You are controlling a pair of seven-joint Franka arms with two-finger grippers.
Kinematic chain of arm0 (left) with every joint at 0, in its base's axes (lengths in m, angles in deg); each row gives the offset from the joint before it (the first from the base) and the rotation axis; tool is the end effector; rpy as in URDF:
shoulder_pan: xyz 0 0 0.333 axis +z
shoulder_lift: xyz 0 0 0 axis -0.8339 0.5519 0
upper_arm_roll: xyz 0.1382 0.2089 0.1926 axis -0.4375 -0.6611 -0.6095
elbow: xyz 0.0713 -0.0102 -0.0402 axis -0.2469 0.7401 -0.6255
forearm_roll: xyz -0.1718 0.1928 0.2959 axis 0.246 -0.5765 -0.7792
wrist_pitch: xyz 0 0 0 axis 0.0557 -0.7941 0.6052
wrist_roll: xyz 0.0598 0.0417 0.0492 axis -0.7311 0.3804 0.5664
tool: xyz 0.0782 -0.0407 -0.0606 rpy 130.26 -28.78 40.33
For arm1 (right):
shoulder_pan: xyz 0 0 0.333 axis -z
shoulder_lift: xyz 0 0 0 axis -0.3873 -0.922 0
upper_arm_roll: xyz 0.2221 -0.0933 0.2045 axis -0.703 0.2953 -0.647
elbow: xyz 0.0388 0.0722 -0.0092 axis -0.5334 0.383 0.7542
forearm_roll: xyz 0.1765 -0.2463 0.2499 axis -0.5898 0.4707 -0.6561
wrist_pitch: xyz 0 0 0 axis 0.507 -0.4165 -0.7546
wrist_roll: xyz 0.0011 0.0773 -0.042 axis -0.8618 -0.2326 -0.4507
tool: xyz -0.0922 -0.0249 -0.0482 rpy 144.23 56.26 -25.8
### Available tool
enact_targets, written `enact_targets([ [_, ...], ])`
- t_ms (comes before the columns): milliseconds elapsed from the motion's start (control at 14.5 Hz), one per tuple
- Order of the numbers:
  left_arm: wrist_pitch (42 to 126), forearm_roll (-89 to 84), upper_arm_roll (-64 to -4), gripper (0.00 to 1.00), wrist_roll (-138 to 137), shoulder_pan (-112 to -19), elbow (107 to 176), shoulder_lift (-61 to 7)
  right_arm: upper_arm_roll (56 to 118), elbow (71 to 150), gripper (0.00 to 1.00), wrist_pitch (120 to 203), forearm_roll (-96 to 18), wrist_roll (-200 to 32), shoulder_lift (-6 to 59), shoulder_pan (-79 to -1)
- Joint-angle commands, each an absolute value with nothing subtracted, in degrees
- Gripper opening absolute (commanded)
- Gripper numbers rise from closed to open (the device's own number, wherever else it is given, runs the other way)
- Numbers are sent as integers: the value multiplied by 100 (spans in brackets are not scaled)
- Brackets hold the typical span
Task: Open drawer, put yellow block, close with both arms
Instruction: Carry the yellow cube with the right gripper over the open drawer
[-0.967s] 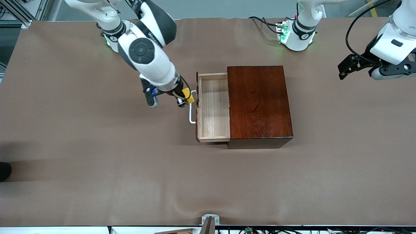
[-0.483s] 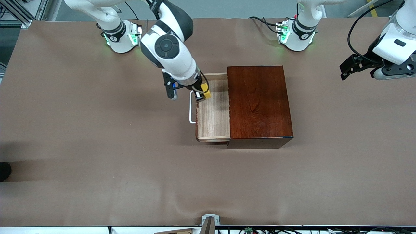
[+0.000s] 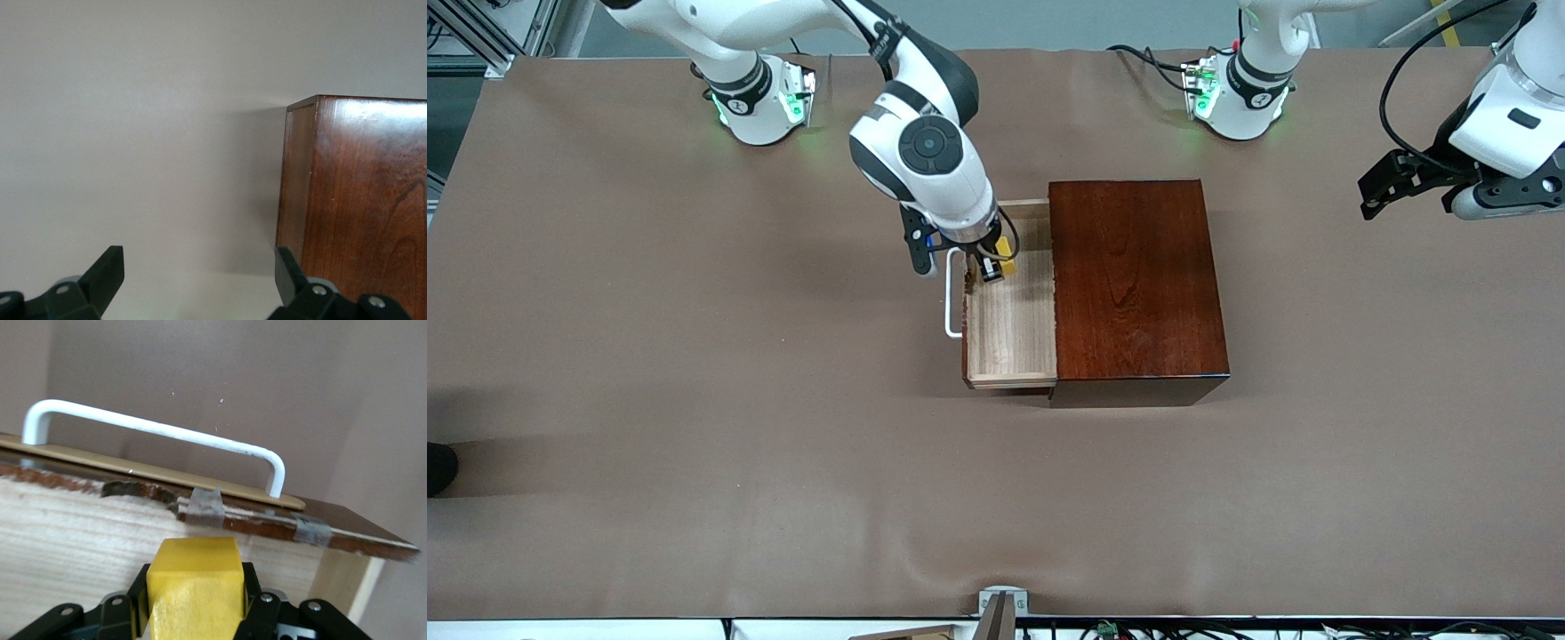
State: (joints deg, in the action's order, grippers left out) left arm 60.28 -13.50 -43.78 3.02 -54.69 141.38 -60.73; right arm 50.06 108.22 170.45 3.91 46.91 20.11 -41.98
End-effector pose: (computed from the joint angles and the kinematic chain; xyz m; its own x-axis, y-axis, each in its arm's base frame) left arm 0.5099 -0.0597 0.6243 0.9976 0.0603 0.0347 0.0620 -0.9968 -0.0511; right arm 0.4623 0.4899 0.3432 0.2421 -0.9560 -0.1657 -0.9657 -0.2539 0.0537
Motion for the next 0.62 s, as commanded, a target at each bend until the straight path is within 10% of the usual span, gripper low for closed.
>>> enact_targets([
  [0, 6079, -1181, -4340, 100, 99, -5352, 14200, -6141, 5028, 10630, 0, 17072, 730, 5077, 1787, -4335],
  [276, 6106, -1172, -4340, 100, 99, -5343, 14200, -6141, 5028, 10507, 0, 17081, 1064, 5359, 1515, -4388],
  [552, 6123, -1172, -4340, 100, 99, -5343, 14174, -6123, 5028, 10411, 56, 17073, 1057, 5508, 1505, -4388],
])
